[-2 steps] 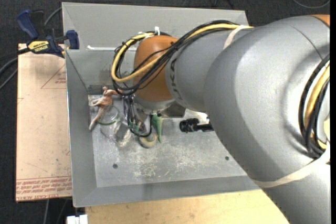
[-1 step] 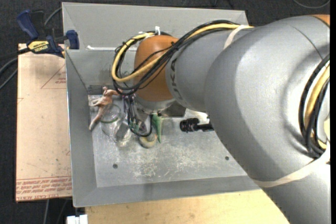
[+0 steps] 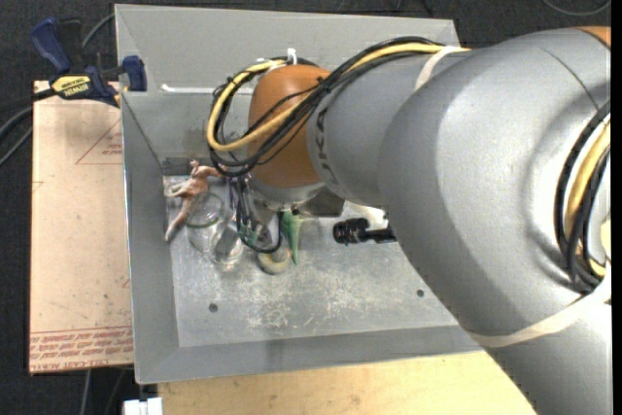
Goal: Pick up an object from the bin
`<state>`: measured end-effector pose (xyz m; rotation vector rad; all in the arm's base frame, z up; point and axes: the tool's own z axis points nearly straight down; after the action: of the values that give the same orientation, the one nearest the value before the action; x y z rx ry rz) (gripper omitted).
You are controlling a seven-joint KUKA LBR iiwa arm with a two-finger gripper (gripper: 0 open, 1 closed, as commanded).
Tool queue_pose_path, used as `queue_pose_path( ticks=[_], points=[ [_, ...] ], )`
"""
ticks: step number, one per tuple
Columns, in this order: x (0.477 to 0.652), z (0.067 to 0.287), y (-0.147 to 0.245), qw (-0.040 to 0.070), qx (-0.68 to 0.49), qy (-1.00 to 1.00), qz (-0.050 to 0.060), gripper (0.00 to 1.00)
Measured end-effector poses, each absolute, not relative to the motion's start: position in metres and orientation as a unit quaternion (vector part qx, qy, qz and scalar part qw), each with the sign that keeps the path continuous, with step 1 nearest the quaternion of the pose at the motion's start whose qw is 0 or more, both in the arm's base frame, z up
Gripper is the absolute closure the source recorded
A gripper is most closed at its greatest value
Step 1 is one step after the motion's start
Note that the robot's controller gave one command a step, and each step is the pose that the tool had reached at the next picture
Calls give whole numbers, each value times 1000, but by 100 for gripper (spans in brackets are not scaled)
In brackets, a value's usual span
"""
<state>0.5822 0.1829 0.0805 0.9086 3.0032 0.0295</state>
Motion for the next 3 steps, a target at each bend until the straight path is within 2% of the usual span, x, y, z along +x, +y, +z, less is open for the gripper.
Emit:
queue_pose_path(
  ticks=[1, 3],
  points=[
    [579, 93, 180, 0, 289, 957, 5, 100],
    [580, 132, 180, 0, 290, 957, 6, 100]
  ],
)
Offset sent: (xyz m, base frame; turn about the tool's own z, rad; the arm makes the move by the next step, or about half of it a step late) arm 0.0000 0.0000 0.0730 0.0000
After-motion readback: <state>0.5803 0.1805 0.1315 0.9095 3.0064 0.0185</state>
